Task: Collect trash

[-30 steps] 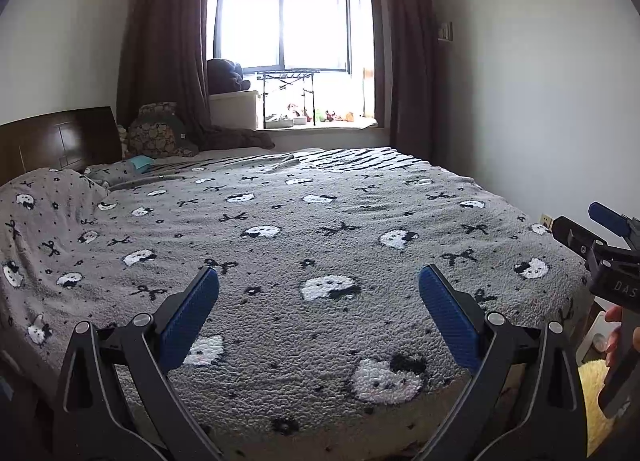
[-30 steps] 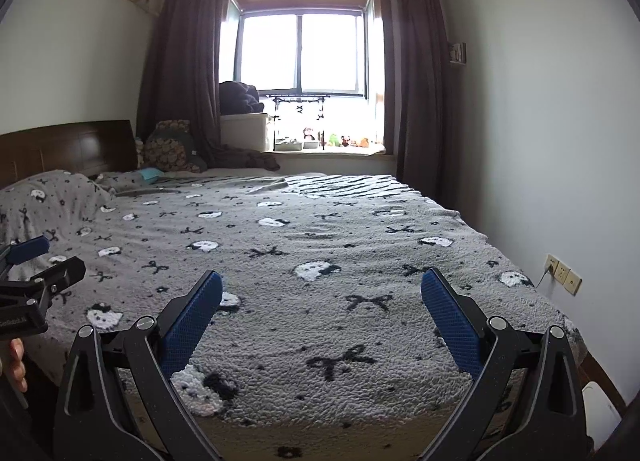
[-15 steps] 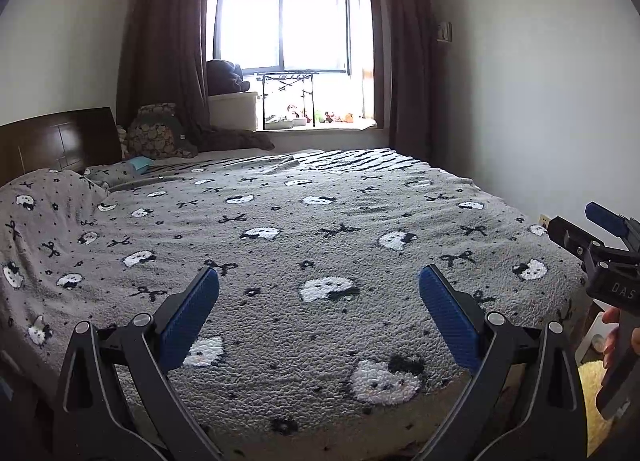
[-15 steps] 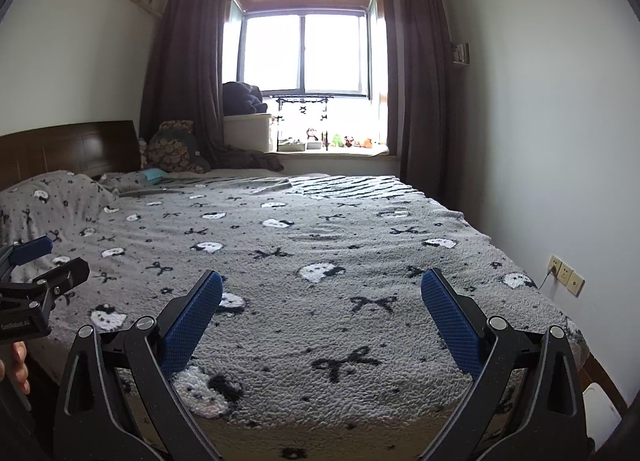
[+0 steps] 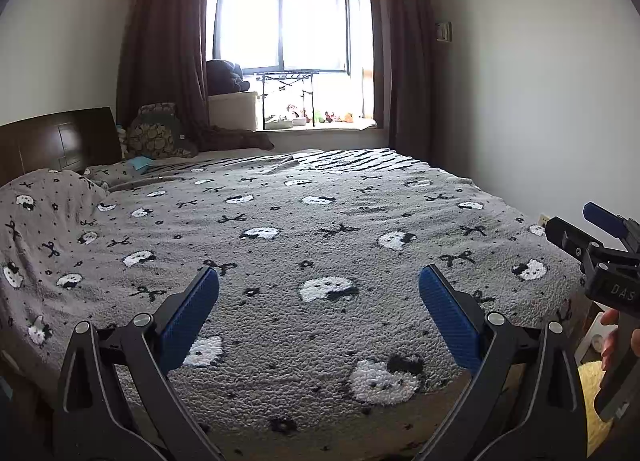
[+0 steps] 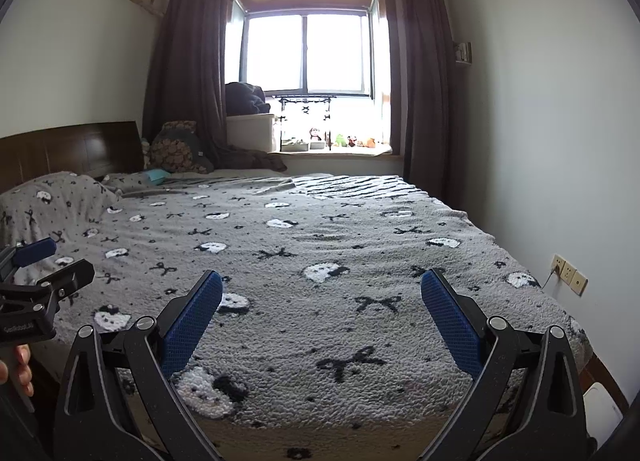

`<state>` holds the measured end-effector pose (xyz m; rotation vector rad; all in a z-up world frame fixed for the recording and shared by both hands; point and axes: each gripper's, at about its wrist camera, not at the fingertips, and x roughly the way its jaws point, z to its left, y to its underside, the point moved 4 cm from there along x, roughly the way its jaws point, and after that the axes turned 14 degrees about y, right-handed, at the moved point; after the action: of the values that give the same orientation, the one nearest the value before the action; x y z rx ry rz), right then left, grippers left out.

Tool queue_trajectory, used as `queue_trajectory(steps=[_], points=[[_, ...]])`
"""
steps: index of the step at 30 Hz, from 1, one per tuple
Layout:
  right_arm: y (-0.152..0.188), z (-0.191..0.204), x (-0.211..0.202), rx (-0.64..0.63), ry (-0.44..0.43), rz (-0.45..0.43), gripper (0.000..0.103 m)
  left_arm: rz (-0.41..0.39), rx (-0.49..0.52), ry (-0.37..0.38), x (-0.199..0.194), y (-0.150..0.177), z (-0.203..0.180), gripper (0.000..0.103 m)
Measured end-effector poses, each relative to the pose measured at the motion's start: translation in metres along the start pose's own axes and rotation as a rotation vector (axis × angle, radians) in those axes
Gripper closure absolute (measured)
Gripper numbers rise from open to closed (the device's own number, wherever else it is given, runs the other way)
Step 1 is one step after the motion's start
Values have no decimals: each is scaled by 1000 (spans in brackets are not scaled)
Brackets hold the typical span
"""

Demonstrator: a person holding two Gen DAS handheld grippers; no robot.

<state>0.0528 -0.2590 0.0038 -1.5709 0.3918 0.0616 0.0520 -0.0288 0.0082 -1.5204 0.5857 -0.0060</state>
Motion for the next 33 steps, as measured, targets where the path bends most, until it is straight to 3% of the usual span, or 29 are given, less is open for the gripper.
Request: queue_trajectory(steps=[33], points=[[1,2,0,-2,-6,-1,3,6,-2,-4,0,1,2,8]])
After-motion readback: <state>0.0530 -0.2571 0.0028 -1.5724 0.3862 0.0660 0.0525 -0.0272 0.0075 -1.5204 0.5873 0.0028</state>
